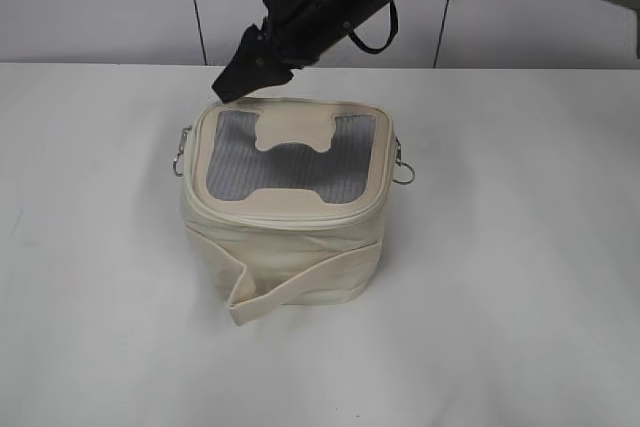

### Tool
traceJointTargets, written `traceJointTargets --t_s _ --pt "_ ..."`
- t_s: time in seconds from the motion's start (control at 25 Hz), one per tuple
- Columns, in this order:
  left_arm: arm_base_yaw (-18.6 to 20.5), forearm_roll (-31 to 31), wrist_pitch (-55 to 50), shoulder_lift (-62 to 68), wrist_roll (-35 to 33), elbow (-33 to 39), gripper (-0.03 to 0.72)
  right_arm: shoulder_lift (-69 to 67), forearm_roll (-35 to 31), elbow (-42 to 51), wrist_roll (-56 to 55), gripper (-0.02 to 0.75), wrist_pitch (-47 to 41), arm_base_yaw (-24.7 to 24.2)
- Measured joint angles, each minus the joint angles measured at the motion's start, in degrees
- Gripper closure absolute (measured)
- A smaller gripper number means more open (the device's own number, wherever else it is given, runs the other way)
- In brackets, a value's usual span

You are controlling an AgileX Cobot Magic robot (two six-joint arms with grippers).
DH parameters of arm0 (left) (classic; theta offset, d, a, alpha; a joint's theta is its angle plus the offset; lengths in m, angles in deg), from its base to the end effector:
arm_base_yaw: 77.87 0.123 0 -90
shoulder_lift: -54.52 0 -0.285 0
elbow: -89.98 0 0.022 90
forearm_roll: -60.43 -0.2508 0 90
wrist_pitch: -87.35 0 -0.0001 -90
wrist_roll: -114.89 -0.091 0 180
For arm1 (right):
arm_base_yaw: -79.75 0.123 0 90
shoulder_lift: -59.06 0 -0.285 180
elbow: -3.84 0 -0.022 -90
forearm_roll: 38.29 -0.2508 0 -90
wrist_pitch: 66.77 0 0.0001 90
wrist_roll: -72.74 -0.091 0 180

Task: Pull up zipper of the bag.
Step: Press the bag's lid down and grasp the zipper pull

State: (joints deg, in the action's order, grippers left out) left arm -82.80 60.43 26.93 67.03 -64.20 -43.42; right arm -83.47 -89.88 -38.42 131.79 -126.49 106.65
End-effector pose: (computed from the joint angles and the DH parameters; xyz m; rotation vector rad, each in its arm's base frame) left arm 0.0048 -0.0004 0.2874 0.0732 2.0855 -0.0620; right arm 0.4298 0.2872 0.2171 -1.3361 2.0322 0.9435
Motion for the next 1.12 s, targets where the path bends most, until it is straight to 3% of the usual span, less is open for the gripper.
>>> traceJointTargets --t_s 0.2,0.28,0.36,0.44,0.72,0.92,1.0,1.12 --pt "0.0 0.6 0.0 0.2 -0.9 0.0 0.456 -2.2 3.5 -0.5 -3.3 0.391 -1.5 0.7" --pt "0.0 2.5 0.1 1.3 -4.1 -0.4 0.443 -2.5 4.0 -0.6 -4.0 0.483 -1.8 0.8" --pt "0.0 5.4 2.1 4.3 -8.0 -1.0 0.428 -2.5 4.4 -0.7 -4.5 0.636 -2.1 0.8" --pt "0.0 8.8 5.9 8.7 -12.4 -1.6 0.403 -2.5 4.5 -0.7 -4.7 0.645 -2.2 0.8" --pt "0.0 27.2 27.9 33.4 -41.5 -2.1 0.288 -2.5 4.5 -0.8 -4.9 0.645 -2.9 0.8" --pt "-1.0 46.7 34.5 55.5 -67.9 -2.2 0.262 -2.5 4.2 -0.8 -5.0 0.645 -3.2 0.8" --pt "-2.5 54.1 36.1 62.2 -74.7 -2.6 0.258 -2.5 4.1 -0.8 -4.9 0.645 -3.2 0.8" --pt "-5.3 58.4 38.7 70.2 -78.3 -4.5 0.256 -2.5 4.0 -0.8 -4.9 0.645 -3.2 0.8"
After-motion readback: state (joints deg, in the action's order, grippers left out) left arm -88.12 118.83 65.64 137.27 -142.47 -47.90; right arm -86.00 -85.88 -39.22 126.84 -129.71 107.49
